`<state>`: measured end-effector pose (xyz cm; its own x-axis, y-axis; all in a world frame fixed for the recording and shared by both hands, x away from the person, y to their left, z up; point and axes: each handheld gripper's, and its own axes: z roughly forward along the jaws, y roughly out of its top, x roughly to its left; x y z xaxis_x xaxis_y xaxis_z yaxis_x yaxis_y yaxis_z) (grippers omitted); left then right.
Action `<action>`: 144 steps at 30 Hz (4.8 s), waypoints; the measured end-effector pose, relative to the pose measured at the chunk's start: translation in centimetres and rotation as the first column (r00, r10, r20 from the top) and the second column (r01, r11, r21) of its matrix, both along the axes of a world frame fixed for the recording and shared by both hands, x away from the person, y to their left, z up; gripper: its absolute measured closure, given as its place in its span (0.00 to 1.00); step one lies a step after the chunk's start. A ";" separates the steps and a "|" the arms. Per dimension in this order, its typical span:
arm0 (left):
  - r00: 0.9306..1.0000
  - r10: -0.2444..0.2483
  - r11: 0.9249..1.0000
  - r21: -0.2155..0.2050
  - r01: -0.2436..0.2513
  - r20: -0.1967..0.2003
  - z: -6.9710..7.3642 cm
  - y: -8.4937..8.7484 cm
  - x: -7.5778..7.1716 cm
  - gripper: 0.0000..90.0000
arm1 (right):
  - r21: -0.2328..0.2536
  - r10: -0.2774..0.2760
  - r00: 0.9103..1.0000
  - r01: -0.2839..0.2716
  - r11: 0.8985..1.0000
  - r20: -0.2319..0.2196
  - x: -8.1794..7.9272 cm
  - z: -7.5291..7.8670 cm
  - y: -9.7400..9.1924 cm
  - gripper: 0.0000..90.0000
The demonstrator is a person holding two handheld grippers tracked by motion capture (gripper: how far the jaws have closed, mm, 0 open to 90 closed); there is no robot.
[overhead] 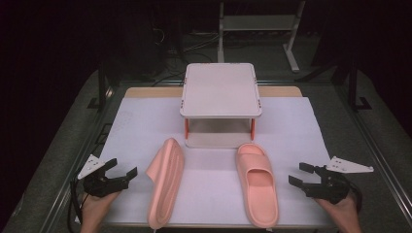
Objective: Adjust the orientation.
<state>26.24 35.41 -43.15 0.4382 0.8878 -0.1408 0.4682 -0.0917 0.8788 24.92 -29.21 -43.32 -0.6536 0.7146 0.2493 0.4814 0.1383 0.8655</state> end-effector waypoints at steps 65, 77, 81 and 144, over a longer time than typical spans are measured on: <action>0.964 -0.255 0.962 0.081 0.261 -0.074 -0.5 -5.2 0.6 0.25 | -0.003 0.062 0.998 -0.062 0.998 0.016 -0.1 0.4 2.0 0.26; 0.960 -0.269 0.959 0.075 0.274 -0.077 -0.7 -6.0 0.9 0.26 | -0.014 0.075 0.997 -0.075 0.997 0.011 -0.1 0.3 2.4 0.26; 0.958 -0.274 0.956 0.085 0.281 -0.080 -0.8 -6.3 0.9 0.28 | -0.017 0.085 0.996 -0.085 0.996 0.010 0.0 0.3 2.6 0.26; 0.959 -0.281 0.958 0.053 0.283 -0.036 -0.9 -12.2 1.4 0.30 | -0.048 0.149 0.989 -0.148 0.988 0.011 -0.1 0.3 4.3 0.26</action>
